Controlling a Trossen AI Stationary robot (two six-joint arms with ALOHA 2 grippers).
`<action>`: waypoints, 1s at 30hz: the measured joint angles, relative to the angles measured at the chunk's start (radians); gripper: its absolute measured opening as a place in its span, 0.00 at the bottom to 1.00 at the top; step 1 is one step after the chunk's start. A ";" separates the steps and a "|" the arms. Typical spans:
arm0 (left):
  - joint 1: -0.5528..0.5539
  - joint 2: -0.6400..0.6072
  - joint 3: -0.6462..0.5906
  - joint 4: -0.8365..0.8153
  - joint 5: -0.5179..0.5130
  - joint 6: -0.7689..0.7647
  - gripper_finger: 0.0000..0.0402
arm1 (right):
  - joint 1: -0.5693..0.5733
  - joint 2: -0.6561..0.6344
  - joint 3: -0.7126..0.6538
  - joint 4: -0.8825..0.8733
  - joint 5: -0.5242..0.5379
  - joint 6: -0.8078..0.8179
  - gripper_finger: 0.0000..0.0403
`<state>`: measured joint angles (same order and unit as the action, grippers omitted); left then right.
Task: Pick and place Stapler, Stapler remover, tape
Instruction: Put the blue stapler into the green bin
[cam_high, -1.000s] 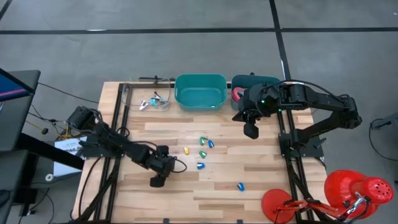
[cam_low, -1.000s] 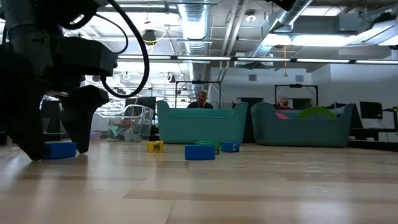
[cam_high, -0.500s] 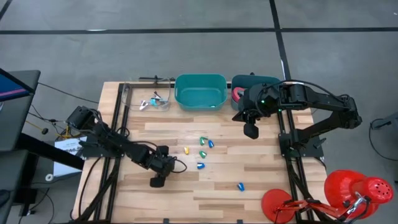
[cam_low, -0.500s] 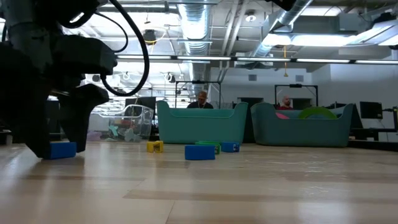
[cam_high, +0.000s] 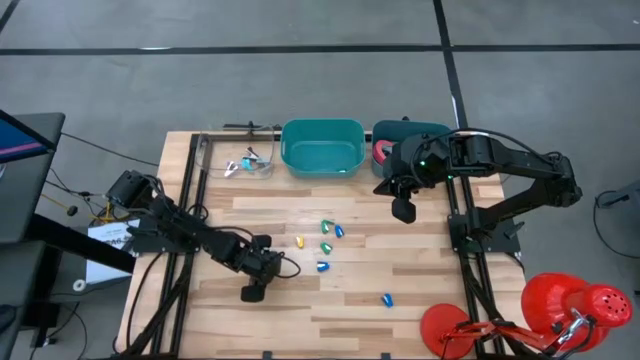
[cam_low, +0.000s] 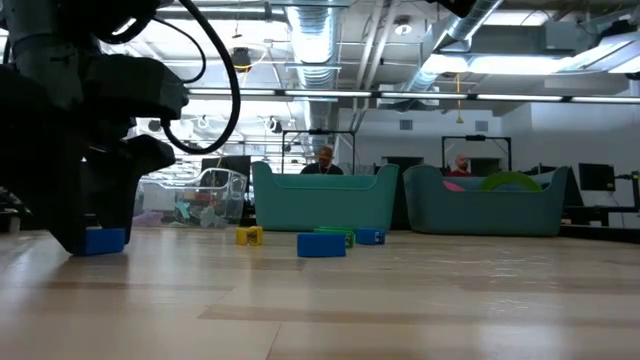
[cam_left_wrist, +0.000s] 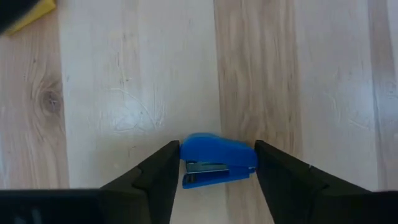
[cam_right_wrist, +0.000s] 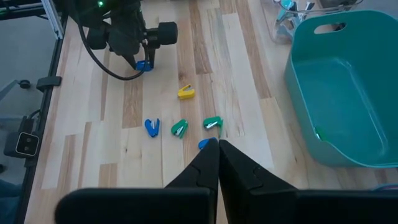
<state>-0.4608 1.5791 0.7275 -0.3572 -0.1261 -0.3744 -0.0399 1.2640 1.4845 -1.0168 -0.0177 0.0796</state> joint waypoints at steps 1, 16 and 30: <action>0.000 0.000 0.000 0.001 0.000 0.000 0.47 | 0.000 0.000 0.000 0.000 0.000 0.000 0.00; 0.008 -0.061 0.000 0.012 0.002 -0.051 0.46 | 0.000 0.000 0.000 0.000 0.000 0.000 0.00; 0.147 -0.302 0.001 0.149 -0.203 0.002 0.46 | -0.001 0.000 0.000 0.000 0.000 -0.008 0.00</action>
<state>-0.3141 1.2767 0.7284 -0.2081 -0.3286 -0.3722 -0.0406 1.2640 1.4845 -1.0165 -0.0177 0.0715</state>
